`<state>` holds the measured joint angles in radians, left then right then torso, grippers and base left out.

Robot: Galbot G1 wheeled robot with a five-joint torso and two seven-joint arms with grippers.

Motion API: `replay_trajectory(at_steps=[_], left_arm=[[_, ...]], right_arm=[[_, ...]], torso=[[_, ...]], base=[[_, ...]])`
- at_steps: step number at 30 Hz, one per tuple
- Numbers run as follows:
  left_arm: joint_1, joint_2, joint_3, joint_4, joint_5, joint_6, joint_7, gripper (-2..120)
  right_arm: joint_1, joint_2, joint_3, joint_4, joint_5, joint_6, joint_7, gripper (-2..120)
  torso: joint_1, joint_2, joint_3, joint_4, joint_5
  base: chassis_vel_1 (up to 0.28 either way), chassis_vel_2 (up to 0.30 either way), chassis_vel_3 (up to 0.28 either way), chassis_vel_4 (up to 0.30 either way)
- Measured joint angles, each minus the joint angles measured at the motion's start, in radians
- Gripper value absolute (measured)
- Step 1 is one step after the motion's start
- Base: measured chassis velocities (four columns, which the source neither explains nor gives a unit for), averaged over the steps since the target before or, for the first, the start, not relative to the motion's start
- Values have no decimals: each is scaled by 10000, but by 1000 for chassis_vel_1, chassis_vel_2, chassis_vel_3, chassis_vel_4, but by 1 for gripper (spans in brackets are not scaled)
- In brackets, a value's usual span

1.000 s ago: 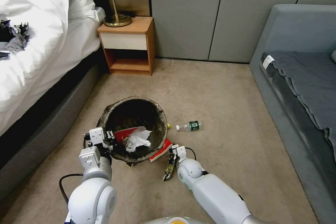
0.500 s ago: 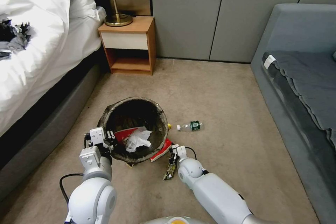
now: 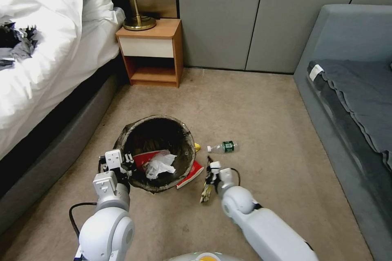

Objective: Pick up the trash bin, then pick up the garbage from the floor and place it into the trash bin.

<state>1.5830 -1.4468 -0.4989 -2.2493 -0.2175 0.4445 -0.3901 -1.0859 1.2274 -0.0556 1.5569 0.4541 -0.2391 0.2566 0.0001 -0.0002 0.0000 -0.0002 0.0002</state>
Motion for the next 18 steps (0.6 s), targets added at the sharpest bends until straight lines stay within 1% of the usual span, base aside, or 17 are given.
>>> replay_trajectory(at_steps=[1,2,3,4,5,6,7,9,10,11,13,14,16,18], left_arm=[[18,11,16,8,-12,3,-2,2],[45,18,60,13,-19,3,-2,2],[45,18,60,13,-19,3,-2,2],[75,21,102,15,-25,3,-1,2],[124,24,158,16,-26,3,-1,2],[161,26,182,16,-28,3,-1,2],[161,26,182,16,-28,3,-1,2],[244,38,222,12,-29,2,-1,2],[280,45,245,0,-25,-4,-1,2],[280,45,245,0,-25,-4,-1,2],[349,49,287,-53,-6,-10,0,2],[349,49,287,-53,-6,-10,0,2],[415,48,324,-117,35,-17,2,2],[439,48,341,-137,54,-21,5,2]], right_arm=[[-247,-128,253,472,-283,571,-94,0],[-533,-233,555,1074,-646,1351,-243,0],[-533,-233,555,1074,-646,1351,-243,0],[-739,-273,843,1539,-978,1915,-386,0],[-1002,-294,1242,2251,-1526,2808,-766,0],[-1122,-289,1450,2632,-1795,3320,-1063,0],[-1122,-289,1450,2632,-1795,3320,-1063,0],[-1310,-274,1777,3525,-2118,4268,-1888,0],[-1364,-272,1799,3958,-2138,4578,-2233,0],[-1364,-272,1799,3958,-2138,4578,-2233,0],[-1483,-246,1735,4648,-2144,4998,-2830,0],[-1483,-246,1735,4648,-2144,4998,-2830,0],[-1702,-237,1496,5336,-2155,5288,-3475,0],[-1787,-255,1381,5560,-2160,5335,-3670,0]], torso=[[0,0,-1,-3,-4],[0,0,0,1,0],[0,0,0,1,0],[0,0,0,2,2],[0,0,0,2,-2],[-1,1,-1,0,1],[-1,1,-1,0,1],[-1,1,-1,1,-1],[-1,1,-1,2,-2],[-1,1,-1,2,-2],[-2,1,-1,4,-2],[-2,1,-1,4,-2],[-1,2,-1,2,-2],[-1,1,-1,2,-2]], base=[[0,0,0,0],[0,0,0,0],[0,0,0,0],[0,0,0,0],[0,0,0,0],[0,0,0,0],[0,0,0,0],[0,0,0,0],[0,0,0,0],[0,0,0,0],[0,0,0,0],[0,0,0,0],[0,0,0,0],[0,0,0,0]])
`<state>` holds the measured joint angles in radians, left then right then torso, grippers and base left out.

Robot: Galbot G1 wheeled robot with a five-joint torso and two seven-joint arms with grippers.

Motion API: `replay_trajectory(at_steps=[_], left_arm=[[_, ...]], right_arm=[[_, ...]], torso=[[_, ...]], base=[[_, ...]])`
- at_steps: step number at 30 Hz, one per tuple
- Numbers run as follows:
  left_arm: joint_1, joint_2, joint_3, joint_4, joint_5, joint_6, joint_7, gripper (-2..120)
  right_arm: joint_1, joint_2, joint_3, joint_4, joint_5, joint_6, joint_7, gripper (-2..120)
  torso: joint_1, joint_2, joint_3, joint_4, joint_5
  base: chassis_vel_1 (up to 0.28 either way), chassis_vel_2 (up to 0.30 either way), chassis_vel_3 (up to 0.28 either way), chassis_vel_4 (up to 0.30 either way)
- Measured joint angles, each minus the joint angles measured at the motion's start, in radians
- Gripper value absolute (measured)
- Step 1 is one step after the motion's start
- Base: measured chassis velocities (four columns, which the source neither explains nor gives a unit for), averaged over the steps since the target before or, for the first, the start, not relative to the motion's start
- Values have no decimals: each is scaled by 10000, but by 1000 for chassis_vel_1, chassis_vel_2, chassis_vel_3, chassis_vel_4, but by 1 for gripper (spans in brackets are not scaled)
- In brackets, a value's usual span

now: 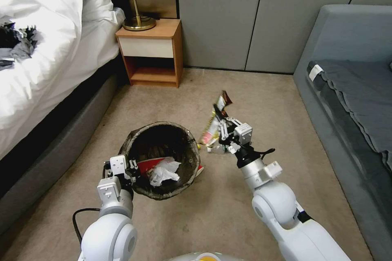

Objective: Pick up the trash bin, then pick up the garbage from the floor and place it into the trash bin.

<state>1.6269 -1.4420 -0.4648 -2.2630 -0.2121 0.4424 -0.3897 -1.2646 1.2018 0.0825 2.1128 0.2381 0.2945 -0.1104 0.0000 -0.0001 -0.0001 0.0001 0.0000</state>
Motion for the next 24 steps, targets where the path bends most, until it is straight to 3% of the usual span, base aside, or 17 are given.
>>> replay_trajectory(at_steps=[5,13,24], left_arm=[[72,-16,82,-38,110,-38,7,2],[88,-70,164,-63,179,-53,12,2],[238,-150,302,-231,256,-77,29,2]], right_arm=[[-237,-47,-484,414,-102,72,-604,0],[-376,-56,-880,-207,-413,198,-744,0],[925,699,-1840,-2574,-473,430,-741,0]], torso=[[0,1,0,-1,-1],[0,0,0,-1,-1],[0,1,1,1,-1]], base=[[0,0,0,0],[0,0,0,0],[0,0,0,0]])
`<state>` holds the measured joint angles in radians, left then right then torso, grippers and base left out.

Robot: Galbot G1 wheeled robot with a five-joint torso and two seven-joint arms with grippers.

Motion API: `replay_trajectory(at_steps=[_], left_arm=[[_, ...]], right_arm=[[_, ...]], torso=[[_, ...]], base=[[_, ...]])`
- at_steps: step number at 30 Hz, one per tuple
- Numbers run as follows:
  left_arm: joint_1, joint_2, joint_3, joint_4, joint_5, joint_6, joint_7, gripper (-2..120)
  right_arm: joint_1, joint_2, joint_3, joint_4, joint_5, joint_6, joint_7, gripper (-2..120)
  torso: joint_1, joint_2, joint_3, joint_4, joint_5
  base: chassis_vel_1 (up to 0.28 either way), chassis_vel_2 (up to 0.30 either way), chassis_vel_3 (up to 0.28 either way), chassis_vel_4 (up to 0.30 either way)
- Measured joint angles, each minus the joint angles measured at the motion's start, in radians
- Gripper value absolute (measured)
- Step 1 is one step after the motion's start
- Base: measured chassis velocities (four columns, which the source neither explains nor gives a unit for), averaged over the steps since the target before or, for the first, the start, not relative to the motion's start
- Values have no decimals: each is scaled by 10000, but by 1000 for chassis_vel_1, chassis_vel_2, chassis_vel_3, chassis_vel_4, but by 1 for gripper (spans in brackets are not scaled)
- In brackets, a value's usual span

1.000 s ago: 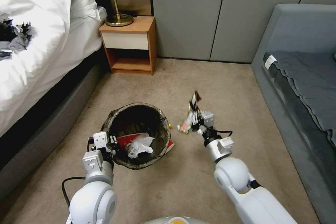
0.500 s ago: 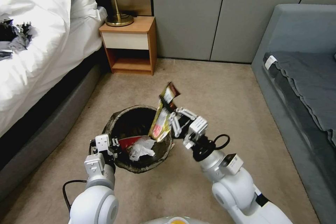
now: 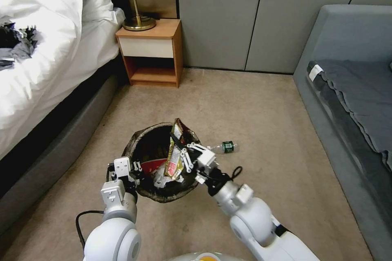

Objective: Pick up the trash bin, then pick up the garbage from the floor and place it into the trash bin.

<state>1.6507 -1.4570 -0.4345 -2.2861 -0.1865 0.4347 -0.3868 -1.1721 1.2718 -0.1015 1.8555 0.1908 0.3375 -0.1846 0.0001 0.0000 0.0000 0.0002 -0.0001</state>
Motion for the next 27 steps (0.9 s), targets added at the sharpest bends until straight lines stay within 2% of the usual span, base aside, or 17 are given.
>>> replay_trajectory(at_steps=[6,8,9,12,13,16,17,20,21,24,25,27], left_arm=[[19,0,-10,-52,-13,-1,0,2],[-7,2,-3,-64,-28,-1,0,2],[-7,2,-3,-64,-28,-1,0,2],[-41,15,1,-64,-49,0,0,2],[-41,15,1,-64,-49,0,0,2],[-65,27,5,-45,-60,10,-1,2],[-65,27,5,-45,-60,10,-1,2],[-109,41,7,-26,-82,37,-2,2],[-109,41,7,-26,-82,37,-2,2],[-145,53,-1,-23,-117,63,-3,2],[-145,53,-1,-23,-117,63,-3,2],[-160,61,-12,-23,-134,77,-7,2]], right_arm=[[262,184,-364,-777,-170,-4,57,0],[280,210,-526,-1120,-368,37,68,8],[280,210,-526,-1120,-368,37,68,8],[176,159,-644,-1249,-536,104,55,22],[176,159,-644,-1249,-536,104,55,22],[28,91,-714,-1255,-667,179,22,36],[28,91,-714,-1255,-667,179,22,36],[-112,20,-752,-1182,-769,216,-18,50],[-112,20,-752,-1182,-769,216,-18,50],[-249,-79,-745,-1009,-877,256,-111,65],[-249,-79,-745,-1009,-877,256,-111,65],[-363,-148,-678,-854,-930,340,-268,75]], torso=[[-1,1,-1,-2,-1],[-1,0,0,-1,2],[-1,0,0,-1,2],[-1,1,0,-3,1],[-1,1,0,-3,1],[-1,1,0,-2,2],[-1,1,0,-2,2],[-2,0,0,-2,1],[-2,0,0,-2,1],[-1,1,0,-2,2],[-1,1,0,-2,2],[-1,0,0,-2,1]], base=[[0,0,0,0],[0,0,0,0],[0,0,0,0],[0,0,0,0],[0,0,0,0],[0,0,0,0],[0,0,0,0],[0,0,0,0],[0,0,0,0],[0,0,0,0],[0,0,0,0],[0,0,0,0]])
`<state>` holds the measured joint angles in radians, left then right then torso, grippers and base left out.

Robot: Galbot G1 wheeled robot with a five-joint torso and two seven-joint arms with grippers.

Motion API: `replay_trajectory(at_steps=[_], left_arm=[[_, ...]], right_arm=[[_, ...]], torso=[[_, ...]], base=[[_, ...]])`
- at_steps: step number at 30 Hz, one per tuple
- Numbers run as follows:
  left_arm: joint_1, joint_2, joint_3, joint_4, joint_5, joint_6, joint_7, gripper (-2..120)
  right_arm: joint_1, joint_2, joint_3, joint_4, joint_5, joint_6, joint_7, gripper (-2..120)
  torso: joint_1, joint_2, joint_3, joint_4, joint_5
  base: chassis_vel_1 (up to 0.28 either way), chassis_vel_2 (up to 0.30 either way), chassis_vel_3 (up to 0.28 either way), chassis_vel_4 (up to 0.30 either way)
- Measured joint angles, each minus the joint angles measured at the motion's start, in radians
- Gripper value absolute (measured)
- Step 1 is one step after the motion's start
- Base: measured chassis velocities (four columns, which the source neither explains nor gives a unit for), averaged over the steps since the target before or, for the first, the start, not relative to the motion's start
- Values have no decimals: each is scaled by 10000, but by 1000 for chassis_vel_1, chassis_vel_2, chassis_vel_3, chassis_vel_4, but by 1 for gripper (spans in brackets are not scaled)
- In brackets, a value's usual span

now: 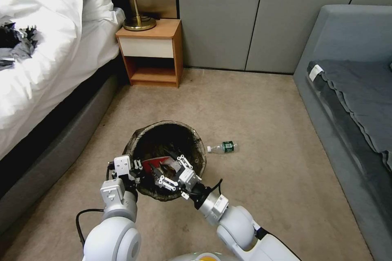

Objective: Pick up the trash bin, then pick up the garbage from the floor and place it into the trash bin.

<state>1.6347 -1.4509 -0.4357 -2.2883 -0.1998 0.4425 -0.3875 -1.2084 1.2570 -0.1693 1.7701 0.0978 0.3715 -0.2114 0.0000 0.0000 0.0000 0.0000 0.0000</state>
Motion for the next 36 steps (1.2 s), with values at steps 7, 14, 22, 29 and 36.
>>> replay_trajectory(at_steps=[7,14,22,29,36], left_arm=[[-5,17,-17,37,-4,11,-1,2],[18,6,-40,198,100,0,0,2],[21,10,-222,313,145,-69,0,2],[-25,36,-442,342,74,-124,0,2],[-67,20,-553,344,-36,-135,-1,2]], right_arm=[[-334,-27,369,648,-178,154,-128,96],[-721,51,1117,2736,-250,117,144,100],[-1644,252,2207,4555,-382,-101,1019,100],[-3019,773,3829,4843,-652,-106,2434,100],[-4227,1113,4735,4561,-650,171,3185,100]], torso=[[0,0,0,0,0],[0,1,0,1,0],[0,0,0,0,0],[1,0,0,0,1],[0,1,0,-1,1]], base=[[0,0,0,0],[0,0,0,0],[0,0,0,0],[0,0,0,0],[0,0,0,0]])
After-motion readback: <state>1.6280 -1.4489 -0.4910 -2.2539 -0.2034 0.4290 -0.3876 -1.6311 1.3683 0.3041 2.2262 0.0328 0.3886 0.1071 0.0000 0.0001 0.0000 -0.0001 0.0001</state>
